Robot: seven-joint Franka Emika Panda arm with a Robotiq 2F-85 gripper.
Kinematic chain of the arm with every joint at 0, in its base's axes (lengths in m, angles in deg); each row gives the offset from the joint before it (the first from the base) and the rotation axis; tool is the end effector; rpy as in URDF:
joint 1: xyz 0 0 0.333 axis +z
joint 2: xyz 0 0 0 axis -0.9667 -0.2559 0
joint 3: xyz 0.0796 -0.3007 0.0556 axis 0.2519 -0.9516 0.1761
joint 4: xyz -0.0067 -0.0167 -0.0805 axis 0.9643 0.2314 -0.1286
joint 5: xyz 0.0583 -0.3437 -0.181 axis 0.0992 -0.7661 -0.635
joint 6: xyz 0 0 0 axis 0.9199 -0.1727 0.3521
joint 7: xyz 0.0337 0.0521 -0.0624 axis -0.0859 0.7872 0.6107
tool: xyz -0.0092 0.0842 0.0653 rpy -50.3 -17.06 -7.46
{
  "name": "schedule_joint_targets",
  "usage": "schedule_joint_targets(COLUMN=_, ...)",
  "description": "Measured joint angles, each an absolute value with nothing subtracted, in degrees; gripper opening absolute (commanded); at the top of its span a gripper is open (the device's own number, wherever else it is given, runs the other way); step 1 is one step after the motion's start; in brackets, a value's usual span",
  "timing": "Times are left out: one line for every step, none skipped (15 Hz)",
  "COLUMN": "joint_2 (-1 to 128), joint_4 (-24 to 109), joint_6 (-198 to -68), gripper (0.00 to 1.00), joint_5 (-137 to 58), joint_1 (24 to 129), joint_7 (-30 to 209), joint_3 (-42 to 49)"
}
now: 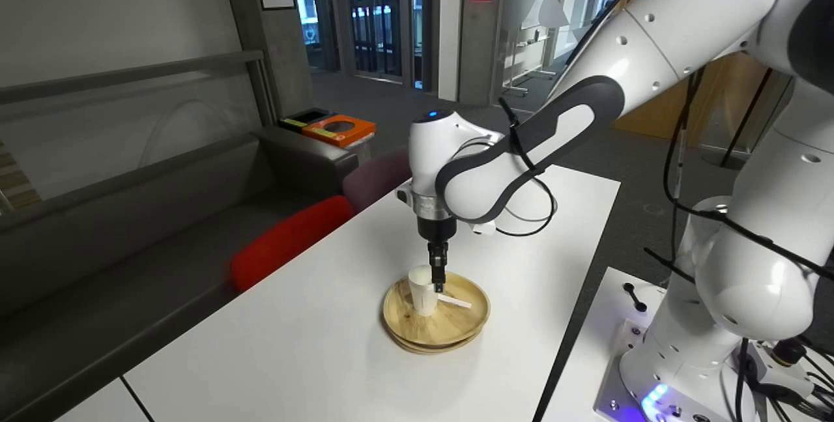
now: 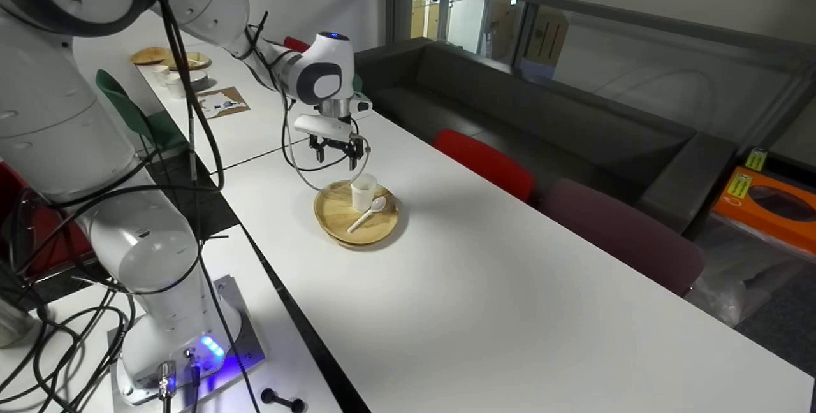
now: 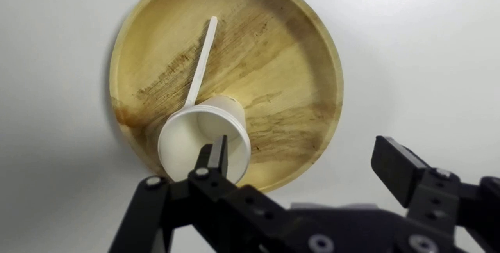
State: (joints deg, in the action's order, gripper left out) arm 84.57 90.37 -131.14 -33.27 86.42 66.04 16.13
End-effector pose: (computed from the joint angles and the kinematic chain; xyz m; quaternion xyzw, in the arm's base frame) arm 0.4386 0.1594 0.3263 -0.9487 -0.3150 0.0228 0.0151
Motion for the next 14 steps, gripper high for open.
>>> schedule_joint_targets(joint_2=82.9, joint_4=89.3, joint_6=-131.3, gripper=1.00, joint_5=-34.2, joint_1=86.2, joint_7=66.1, joint_3=16.1)
schedule_joint_targets(joint_2=81.3, joint_4=88.3, joint_6=-131.3, gripper=1.00, joint_5=-34.9, joint_1=86.2, joint_7=66.1, joint_3=16.1)
schedule_joint_targets(joint_2=79.8, joint_4=87.2, joint_6=-131.3, gripper=1.00, joint_5=-35.7, joint_1=86.2, joint_7=66.1, joint_3=16.1)
schedule_joint_targets(joint_2=78.4, joint_4=86.1, joint_6=-131.3, gripper=1.00, joint_5=-36.3, joint_1=86.2, joint_7=66.2, joint_3=16.2)
schedule_joint_targets(joint_2=76.9, joint_4=85.1, joint_6=-131.3, gripper=1.00, joint_5=-36.9, joint_1=86.3, joint_7=66.2, joint_3=16.2)
schedule_joint_targets(joint_2=75.5, joint_4=84.1, joint_6=-131.3, gripper=1.00, joint_5=-37.5, joint_1=86.3, joint_7=66.2, joint_3=16.4)
schedule_joint_targets(joint_2=74.1, joint_4=83.2, joint_6=-131.3, gripper=1.00, joint_5=-38.0, joint_1=86.3, joint_7=66.3, joint_3=16.5)
schedule_joint_targets(joint_2=72.8, joint_4=82.2, joint_6=-131.3, gripper=1.00, joint_5=-38.3, joint_1=86.3, joint_7=66.3, joint_3=16.6)
schedule_joint_targets(joint_2=71.4, joint_4=81.4, joint_6=-131.3, gripper=1.00, joint_5=-38.5, joint_1=86.3, joint_7=66.3, joint_3=16.7)
schedule_joint_targets(joint_2=70.2, joint_4=80.6, joint_6=-131.3, gripper=1.00, joint_5=-38.5, joint_1=86.3, joint_7=66.3, joint_3=16.7)
schedule_joint_targets(joint_2=69.1, joint_4=79.9, joint_6=-131.3, gripper=1.00, joint_5=-38.5, joint_1=86.3, joint_7=66.3, joint_3=16.7)
schedule_joint_targets(joint_2=68.1, joint_4=79.3, joint_6=-131.3, gripper=1.00, joint_5=-38.5, joint_1=86.3, joint_7=66.3, joint_3=16.7)
schedule_joint_targets(joint_2=67.2, joint_4=78.8, joint_6=-131.3, gripper=0.75, joint_5=-38.5, joint_1=86.3, joint_7=66.3, joint_3=16.7)
schedule_joint_targets(joint_2=66.4, joint_4=78.4, joint_6=-131.3, gripper=0.74, joint_5=-38.5, joint_1=86.3, joint_7=66.3, joint_3=16.7)
